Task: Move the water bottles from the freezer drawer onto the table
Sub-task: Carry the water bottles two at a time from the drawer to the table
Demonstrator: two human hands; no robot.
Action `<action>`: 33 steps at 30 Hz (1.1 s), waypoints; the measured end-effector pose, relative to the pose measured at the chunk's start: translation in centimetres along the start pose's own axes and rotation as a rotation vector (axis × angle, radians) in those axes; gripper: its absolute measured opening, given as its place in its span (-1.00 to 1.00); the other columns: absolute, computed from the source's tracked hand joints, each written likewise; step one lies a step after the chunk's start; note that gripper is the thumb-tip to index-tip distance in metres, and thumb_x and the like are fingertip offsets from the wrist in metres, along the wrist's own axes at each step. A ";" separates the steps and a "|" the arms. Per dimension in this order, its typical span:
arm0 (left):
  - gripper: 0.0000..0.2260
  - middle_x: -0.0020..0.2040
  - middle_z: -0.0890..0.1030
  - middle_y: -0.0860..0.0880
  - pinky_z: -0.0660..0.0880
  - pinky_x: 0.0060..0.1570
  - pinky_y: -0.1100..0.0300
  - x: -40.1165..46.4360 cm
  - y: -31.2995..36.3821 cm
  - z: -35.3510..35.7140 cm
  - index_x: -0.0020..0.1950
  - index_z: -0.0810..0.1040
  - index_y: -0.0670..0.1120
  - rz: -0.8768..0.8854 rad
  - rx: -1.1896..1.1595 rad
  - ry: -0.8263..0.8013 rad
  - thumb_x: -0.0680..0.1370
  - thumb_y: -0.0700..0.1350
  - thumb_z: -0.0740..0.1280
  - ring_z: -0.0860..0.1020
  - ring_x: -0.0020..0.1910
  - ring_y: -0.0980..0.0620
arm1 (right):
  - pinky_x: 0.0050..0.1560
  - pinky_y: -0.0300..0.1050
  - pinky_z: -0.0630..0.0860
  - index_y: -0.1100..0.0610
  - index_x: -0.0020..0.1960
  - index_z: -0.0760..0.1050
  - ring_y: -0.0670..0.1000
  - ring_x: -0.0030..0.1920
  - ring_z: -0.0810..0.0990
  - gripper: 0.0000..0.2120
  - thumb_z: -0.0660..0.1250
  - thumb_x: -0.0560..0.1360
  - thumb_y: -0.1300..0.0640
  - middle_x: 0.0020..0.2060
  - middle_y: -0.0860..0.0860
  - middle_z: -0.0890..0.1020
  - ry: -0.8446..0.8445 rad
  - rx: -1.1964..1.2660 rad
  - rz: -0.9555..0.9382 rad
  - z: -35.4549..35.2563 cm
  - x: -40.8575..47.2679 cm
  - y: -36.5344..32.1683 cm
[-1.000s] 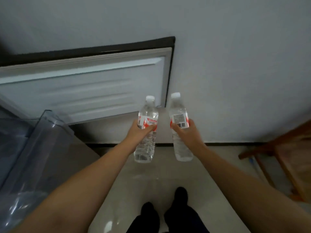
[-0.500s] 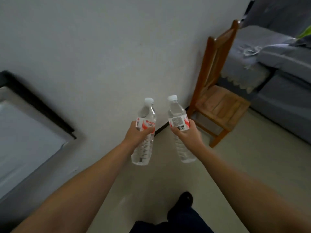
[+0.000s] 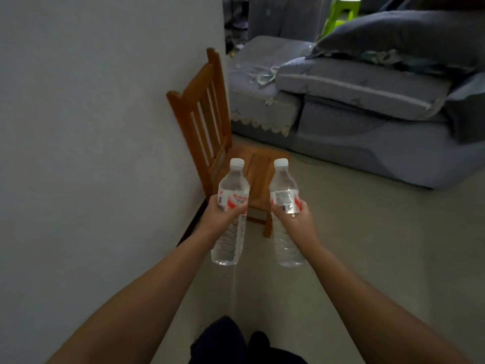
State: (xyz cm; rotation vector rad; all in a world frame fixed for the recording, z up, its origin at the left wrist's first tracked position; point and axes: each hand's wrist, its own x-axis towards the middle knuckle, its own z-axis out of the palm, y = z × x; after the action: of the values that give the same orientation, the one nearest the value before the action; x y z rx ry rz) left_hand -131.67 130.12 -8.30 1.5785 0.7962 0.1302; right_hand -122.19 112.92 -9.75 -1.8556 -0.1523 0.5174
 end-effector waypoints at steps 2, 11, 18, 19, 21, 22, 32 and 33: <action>-0.51 0.03 0.54 0.05 0.49 -0.14 0.18 3.1 1.5 2.7 0.26 0.35 0.00 0.009 0.022 -0.080 0.43 0.07 0.46 0.56 -0.03 0.07 | -0.11 -0.16 0.52 -0.05 0.19 0.34 -0.10 -0.06 0.60 -0.56 0.46 0.43 -0.09 -0.06 -0.12 0.59 0.064 0.029 0.034 -2.4 2.1 0.5; -0.52 0.05 0.55 -0.02 0.50 -0.20 0.24 17.7 9.4 16.1 0.28 0.35 -0.07 0.061 0.136 -0.465 0.45 -0.03 0.46 0.58 -0.02 0.04 | -0.23 -0.30 0.41 0.01 0.13 0.41 -0.17 -0.14 0.57 -0.59 0.47 0.41 -0.11 -0.10 -0.13 0.60 0.453 0.070 0.158 -12.4 12.9 0.2; -0.57 -0.02 0.55 0.03 0.44 -0.25 0.29 25.0 16.2 27.4 0.18 0.38 -0.04 0.107 0.313 -0.669 0.42 -0.03 0.48 0.56 -0.08 0.10 | 0.00 -0.09 0.51 0.02 0.13 0.47 -0.02 -0.04 0.62 -0.52 0.49 0.34 -0.19 -0.06 -0.07 0.62 0.749 0.195 0.266 -20.0 18.6 -0.7; -0.57 -0.01 0.56 0.01 0.44 -0.24 0.28 25.5 16.8 29.1 0.18 0.38 -0.05 0.123 0.343 -0.692 0.42 -0.02 0.49 0.57 -0.08 0.09 | 0.01 -0.11 0.49 0.01 0.13 0.45 -0.02 -0.05 0.60 -0.55 0.49 0.36 -0.16 -0.06 -0.08 0.61 0.786 0.210 0.279 -21.0 19.0 -0.7; -0.58 0.00 0.58 0.00 0.46 -0.22 0.26 26.4 17.6 32.5 0.16 0.40 -0.05 0.156 0.387 -0.739 0.41 -0.01 0.50 0.58 -0.08 0.08 | -0.03 -0.14 0.45 0.01 0.15 0.44 -0.02 -0.05 0.59 -0.56 0.49 0.38 -0.13 -0.06 -0.08 0.60 0.858 0.234 0.296 -23.2 19.8 -0.1; -0.59 -0.01 0.58 0.00 0.47 -0.22 0.26 27.0 17.9 34.8 0.14 0.41 -0.05 0.167 0.412 -0.774 0.40 -0.01 0.50 0.58 -0.09 0.08 | -0.04 -0.15 0.44 0.02 0.16 0.45 -0.03 -0.04 0.59 -0.55 0.48 0.38 -0.14 -0.05 -0.08 0.61 0.888 0.256 0.306 -24.7 20.4 0.5; -0.46 -0.06 0.68 -0.01 0.56 -0.14 0.20 28.6 22.4 57.7 0.11 0.55 -0.06 0.286 0.609 -1.013 0.25 0.20 0.47 0.66 -0.10 0.06 | -0.28 -0.29 0.38 0.08 0.19 0.47 -0.06 -0.11 0.60 -0.50 0.49 0.37 -0.14 -0.03 -0.03 0.63 1.072 0.289 0.385 -42.7 24.3 5.7; -0.51 -0.06 0.68 -0.01 0.56 -0.13 0.20 28.3 23.1 59.8 0.10 0.55 -0.06 0.285 0.613 -1.022 0.29 0.16 0.48 0.66 -0.10 0.05 | -0.25 -0.26 0.38 0.08 0.20 0.46 -0.06 -0.11 0.59 -0.50 0.48 0.38 -0.13 -0.02 -0.03 0.62 1.090 0.290 0.395 -44.8 24.4 5.9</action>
State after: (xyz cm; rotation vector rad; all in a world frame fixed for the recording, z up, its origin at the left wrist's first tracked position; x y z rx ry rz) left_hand -69.97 96.86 -9.09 2.0020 -0.2309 -0.7325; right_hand -82.37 80.52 -10.41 -1.6445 0.9745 -0.2546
